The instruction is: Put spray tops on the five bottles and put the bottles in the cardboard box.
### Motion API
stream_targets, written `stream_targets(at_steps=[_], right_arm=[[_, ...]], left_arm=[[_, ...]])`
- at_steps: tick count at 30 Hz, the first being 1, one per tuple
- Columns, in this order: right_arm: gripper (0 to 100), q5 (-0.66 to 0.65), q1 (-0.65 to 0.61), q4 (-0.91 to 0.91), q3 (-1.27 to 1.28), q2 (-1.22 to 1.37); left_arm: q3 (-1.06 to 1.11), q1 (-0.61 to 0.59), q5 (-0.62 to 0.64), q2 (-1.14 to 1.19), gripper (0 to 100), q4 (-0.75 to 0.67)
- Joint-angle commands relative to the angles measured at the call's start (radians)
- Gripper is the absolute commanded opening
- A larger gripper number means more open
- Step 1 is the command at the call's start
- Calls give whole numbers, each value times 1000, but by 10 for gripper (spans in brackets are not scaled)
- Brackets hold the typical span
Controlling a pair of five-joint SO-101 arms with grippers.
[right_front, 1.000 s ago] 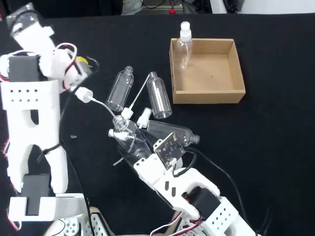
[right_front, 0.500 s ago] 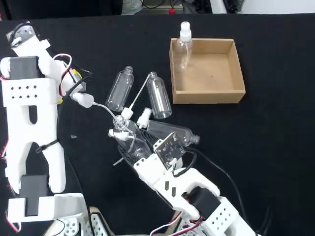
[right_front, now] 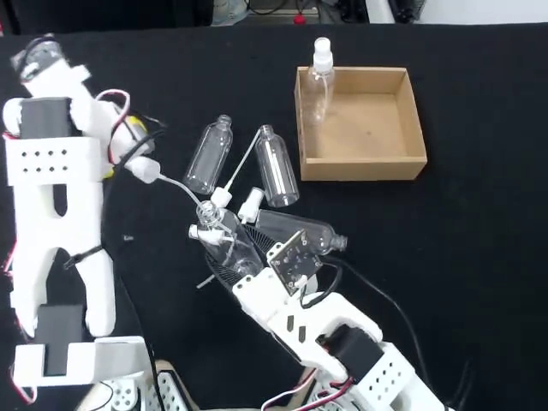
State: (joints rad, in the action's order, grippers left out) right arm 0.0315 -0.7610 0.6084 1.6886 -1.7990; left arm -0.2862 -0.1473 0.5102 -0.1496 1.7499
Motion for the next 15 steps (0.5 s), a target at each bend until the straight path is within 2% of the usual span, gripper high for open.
stream_targets(at_steps=[1, 8, 15], right_arm=[[60, -8, -5, -26, -4, -68], [60, -8, -5, -26, -4, -68], [60, -8, -5, -26, -4, -68]], left_arm=[[10, -4, 8, -8, 215, -6], [39, -1, 63, -8, 215, -14], [41, 67, 72, -5, 215, -23]])
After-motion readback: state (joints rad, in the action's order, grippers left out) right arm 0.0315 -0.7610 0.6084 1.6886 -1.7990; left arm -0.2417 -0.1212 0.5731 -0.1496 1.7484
